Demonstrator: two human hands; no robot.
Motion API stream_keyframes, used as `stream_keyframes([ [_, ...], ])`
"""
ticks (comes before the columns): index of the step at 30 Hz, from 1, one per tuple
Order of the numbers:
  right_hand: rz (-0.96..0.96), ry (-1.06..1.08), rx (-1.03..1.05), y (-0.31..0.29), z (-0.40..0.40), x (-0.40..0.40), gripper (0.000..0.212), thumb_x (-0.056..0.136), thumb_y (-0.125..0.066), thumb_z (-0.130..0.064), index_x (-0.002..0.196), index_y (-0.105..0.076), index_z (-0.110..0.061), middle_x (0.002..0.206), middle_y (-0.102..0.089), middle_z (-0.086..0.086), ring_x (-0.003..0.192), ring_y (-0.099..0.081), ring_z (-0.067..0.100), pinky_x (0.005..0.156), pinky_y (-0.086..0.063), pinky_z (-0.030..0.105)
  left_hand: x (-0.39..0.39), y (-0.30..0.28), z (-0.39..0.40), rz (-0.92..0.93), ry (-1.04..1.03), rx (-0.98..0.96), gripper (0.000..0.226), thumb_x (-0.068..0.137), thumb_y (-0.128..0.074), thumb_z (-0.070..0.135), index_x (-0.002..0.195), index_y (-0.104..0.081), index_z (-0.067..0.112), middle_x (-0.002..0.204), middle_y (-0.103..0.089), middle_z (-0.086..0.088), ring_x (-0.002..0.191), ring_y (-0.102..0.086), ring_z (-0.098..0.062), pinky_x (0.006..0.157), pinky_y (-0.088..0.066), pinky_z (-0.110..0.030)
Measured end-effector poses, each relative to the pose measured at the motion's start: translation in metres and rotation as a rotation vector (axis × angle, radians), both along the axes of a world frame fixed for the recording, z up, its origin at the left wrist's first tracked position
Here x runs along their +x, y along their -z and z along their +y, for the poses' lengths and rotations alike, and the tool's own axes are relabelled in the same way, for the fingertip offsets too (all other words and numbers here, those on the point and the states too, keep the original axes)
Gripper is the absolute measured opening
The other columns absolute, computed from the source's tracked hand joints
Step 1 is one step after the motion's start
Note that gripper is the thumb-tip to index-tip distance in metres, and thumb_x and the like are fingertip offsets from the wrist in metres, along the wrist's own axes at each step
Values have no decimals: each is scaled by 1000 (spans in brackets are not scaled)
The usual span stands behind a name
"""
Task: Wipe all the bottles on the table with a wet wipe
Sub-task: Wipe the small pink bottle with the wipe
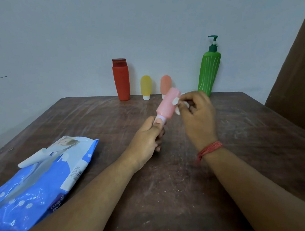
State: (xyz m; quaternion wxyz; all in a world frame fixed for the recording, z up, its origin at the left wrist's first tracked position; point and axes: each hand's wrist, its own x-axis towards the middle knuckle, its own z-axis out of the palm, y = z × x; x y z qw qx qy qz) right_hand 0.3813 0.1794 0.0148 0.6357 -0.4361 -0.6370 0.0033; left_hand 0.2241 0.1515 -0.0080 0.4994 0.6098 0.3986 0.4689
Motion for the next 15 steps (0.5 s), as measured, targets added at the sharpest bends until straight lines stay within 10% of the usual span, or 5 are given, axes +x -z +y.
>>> stream_keyframes([
  [7, 697, -388, -306, -2, -4, -2, 15, 91, -65, 1, 86, -63, -13, 77, -69, -1, 71, -62, 11, 69, -51, 27, 1, 2, -1, 144, 23, -3, 33, 108, -35, 38, 114, -52, 10, 73, -45, 7, 54, -35, -4, 59, -40, -31],
  [15, 496, -558, -489, 10, -12, -22, 5, 90, -69, -7, 94, -70, -9, 95, -74, 12, 87, -67, 18, 85, -56, 37, 5, 6, 1, -71, -99, -5, 25, 108, -39, 34, 120, -59, 23, 93, -60, -3, 77, -56, -17, 68, -55, -30],
])
